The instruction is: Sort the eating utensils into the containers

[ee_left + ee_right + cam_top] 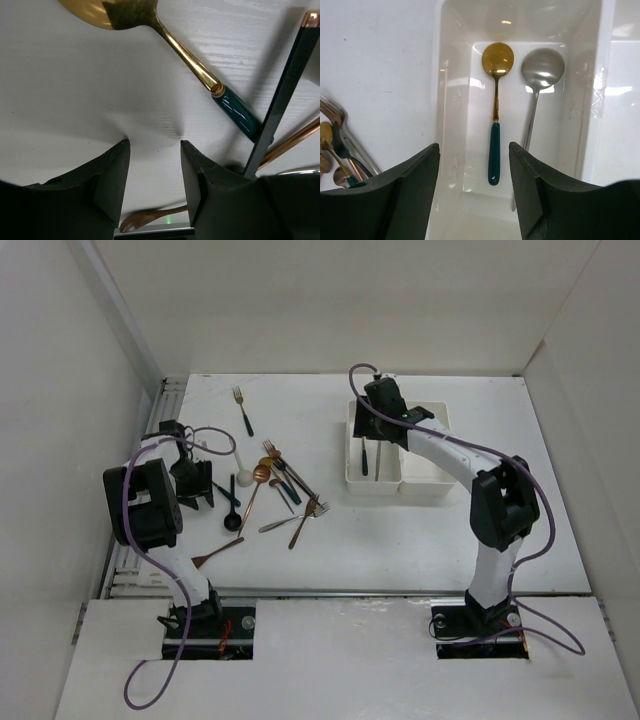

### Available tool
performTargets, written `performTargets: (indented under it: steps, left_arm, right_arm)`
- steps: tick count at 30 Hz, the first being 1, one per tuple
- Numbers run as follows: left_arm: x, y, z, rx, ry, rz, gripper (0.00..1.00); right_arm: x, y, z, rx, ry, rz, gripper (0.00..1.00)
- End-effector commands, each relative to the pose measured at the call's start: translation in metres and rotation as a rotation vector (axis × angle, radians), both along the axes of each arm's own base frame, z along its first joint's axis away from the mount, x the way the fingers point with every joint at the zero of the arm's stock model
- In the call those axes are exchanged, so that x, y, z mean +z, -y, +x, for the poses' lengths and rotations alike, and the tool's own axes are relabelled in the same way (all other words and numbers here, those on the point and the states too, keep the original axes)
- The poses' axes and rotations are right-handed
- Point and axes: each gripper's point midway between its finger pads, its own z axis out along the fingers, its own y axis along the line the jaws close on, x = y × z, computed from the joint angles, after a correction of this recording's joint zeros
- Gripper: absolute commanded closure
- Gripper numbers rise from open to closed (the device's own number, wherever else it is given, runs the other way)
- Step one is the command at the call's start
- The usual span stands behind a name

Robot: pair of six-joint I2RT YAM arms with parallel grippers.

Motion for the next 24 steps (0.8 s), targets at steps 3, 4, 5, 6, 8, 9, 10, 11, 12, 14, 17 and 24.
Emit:
performTargets:
  steps: [3,4,5,6,8,9,10,11,12,14,17,24]
  left_arm:
    - [0.015,0.006,0.01,-0.013,0.047,-0.047,0.57]
    - [0.01,0.007,0.009,-0.012,0.031,-0.051,0.57]
    - [0.01,0.006,0.013,-0.013,0.034,-0.05,0.57]
    - [0.009,0.006,0.013,-0.012,0.025,-0.052,0.57]
    - [0.017,0.005,0.018,-0.013,0.053,-0.045,0.57]
    - [0.028,0.007,0.025,-0.017,0.096,-0.058,0.57]
    - [0.033,0.01,0.026,-0.01,0.112,-0.073,0.57]
    - [0.041,0.013,0.032,-0.003,0.141,-0.088,0.57]
    - [0.052,0.018,0.041,-0.012,0.181,-0.119,0.55]
    - [0.06,0.022,0.048,0.015,0.203,-0.15,0.45]
    - [0.05,0.021,0.048,0.033,0.157,-0.153,0.36]
    - [0.017,0.01,0.055,0.059,0.056,-0.051,0.35]
  right_arm:
    - [0.052,0.005,0.007,-0.021,0.124,0.004,0.37]
    - [0.053,0.006,0.005,-0.021,0.124,0.003,0.37]
    - [0.053,0.006,0.005,-0.021,0.124,0.003,0.37]
    - [0.049,0.007,0.003,-0.021,0.116,-0.001,0.37]
    - [0.054,0.008,0.002,-0.021,0.125,0.004,0.37]
    - [0.059,0.008,0.002,-0.022,0.133,0.009,0.37]
    - [0.055,0.009,0.0,-0.021,0.125,0.004,0.37]
    - [0.055,0.009,0.0,-0.021,0.125,0.004,0.37]
    - [0.053,0.01,-0.001,-0.021,0.117,0.0,0.37]
    - [0.053,0.01,-0.001,-0.021,0.117,0.0,0.37]
    - [0.051,0.01,-0.002,-0.021,0.109,-0.005,0.37]
    - [0.052,0.021,-0.005,-0.056,0.115,-0.036,0.37]
